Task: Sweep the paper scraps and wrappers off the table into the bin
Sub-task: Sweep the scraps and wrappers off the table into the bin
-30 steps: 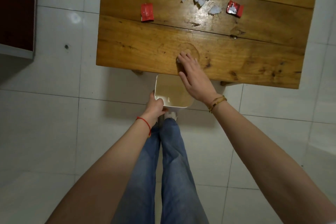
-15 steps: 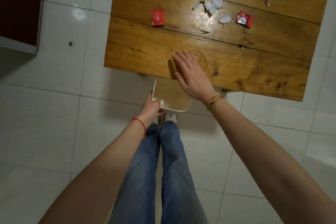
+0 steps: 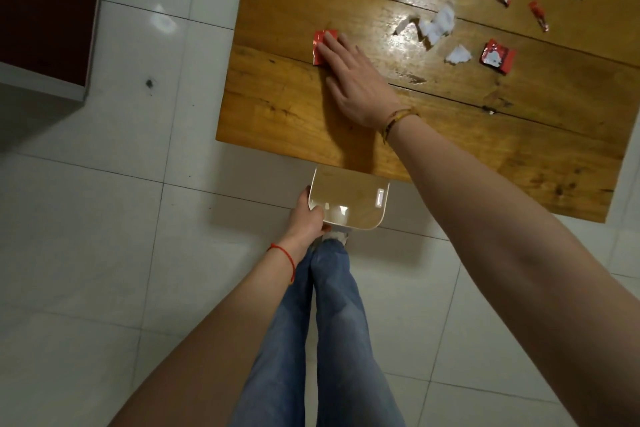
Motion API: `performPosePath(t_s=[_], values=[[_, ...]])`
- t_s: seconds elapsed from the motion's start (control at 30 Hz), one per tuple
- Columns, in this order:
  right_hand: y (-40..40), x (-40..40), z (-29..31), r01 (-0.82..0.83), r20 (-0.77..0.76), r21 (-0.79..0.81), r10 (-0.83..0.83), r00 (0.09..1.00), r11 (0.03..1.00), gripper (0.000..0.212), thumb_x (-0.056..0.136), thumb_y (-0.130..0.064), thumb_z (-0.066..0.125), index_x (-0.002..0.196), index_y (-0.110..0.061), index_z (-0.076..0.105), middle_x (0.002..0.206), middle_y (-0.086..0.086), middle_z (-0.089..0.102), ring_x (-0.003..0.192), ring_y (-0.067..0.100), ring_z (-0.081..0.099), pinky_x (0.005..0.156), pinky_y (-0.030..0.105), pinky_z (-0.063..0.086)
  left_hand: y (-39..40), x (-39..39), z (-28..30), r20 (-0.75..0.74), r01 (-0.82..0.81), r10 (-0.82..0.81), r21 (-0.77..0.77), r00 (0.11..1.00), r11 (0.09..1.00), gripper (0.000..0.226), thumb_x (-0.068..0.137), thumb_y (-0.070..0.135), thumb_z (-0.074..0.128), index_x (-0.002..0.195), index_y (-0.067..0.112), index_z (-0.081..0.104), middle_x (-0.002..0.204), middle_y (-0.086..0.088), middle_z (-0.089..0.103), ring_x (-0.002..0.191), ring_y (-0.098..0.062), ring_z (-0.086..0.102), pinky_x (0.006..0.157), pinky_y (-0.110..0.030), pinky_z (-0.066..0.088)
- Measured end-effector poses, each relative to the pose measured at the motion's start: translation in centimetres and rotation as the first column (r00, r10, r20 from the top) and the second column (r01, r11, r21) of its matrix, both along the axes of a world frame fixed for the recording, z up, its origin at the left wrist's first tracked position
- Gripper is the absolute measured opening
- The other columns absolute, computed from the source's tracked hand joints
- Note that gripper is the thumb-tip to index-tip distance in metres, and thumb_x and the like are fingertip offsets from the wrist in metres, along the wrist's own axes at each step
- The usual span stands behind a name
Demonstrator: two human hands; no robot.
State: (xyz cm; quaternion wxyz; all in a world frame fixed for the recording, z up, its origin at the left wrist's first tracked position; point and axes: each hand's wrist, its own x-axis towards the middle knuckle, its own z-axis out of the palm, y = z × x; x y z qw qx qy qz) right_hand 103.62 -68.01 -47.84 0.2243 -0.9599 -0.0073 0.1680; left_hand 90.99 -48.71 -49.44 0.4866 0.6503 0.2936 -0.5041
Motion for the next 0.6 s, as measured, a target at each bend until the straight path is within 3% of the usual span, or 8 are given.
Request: performPosePath(t_s=[0.13,0.23,0.33,0.5,0.6], values=[[-0.4,-2.1,0.4,-0.041,0.024,-0.005,0.041,0.999,0.999,0.053,0.105,-0.030,0.029,0.156,-0.017,0.019,0.165,0.003,0.014,0.153,0.021,0.005,0.125,0.039,0.004,0.0,0.0,0.1,-0.010,-0.002,0.002,0.008,1.000,1.000,0.060,0.093,-0.006,0.035,0.145,0.025,0.036,0.126,-0.006,0.053,0.121,-0.033,0.055,0.093,-0.046,0.055],[-0.4,-6.1,0.6,-0.064,0.043,-0.003,0.064,0.997,0.998,0.052,0.104,-0.029,0.031,0.154,-0.016,0.024,0.163,0.004,0.020,0.152,0.021,0.008,0.124,0.034,0.002,-0.2,0.0,0.2,-0.005,-0.002,0.002,0.009,1.000,1.000,0.061,0.093,-0.006,0.034,0.146,0.024,0.035,0.134,-0.011,0.053,0.122,-0.034,0.055,0.093,-0.045,0.055],[0.3,-10.8,0.7,-0.104,0.034,0.021,0.103,0.994,0.994,0.053,0.103,-0.028,0.032,0.154,-0.012,0.026,0.162,0.008,0.024,0.152,0.022,0.012,0.125,0.039,0.008,-0.6,-0.1,0.5,0.010,0.003,-0.003,0.017,1.000,1.000,0.058,0.095,-0.003,0.037,0.147,0.022,0.035,0.137,-0.013,0.054,0.120,-0.035,0.057,0.092,-0.045,0.056],[2.6,-16.6,1.0,-0.157,0.012,0.118,0.156,0.988,0.981,0.055,0.099,-0.016,0.040,0.152,-0.006,0.028,0.159,0.011,0.029,0.151,0.022,0.017,0.125,0.038,0.009,-1.2,-0.5,1.2,-0.004,0.007,-0.006,0.008,1.000,1.000,0.054,0.096,0.014,0.052,0.147,0.022,0.036,0.135,-0.015,0.057,0.118,-0.034,0.060,0.095,-0.050,0.054],[3.8,-18.9,1.6,-0.166,0.010,0.165,0.167,0.986,0.972,0.051,0.098,-0.011,0.042,0.149,-0.004,0.036,0.155,0.013,0.037,0.148,0.024,0.025,0.125,0.037,0.011,-1.0,-1.0,1.5,-0.017,0.025,-0.025,0.003,1.000,1.000,0.054,0.097,0.007,0.043,0.148,0.020,0.034,0.136,-0.017,0.056,0.120,-0.035,0.059,0.097,-0.051,0.052]])
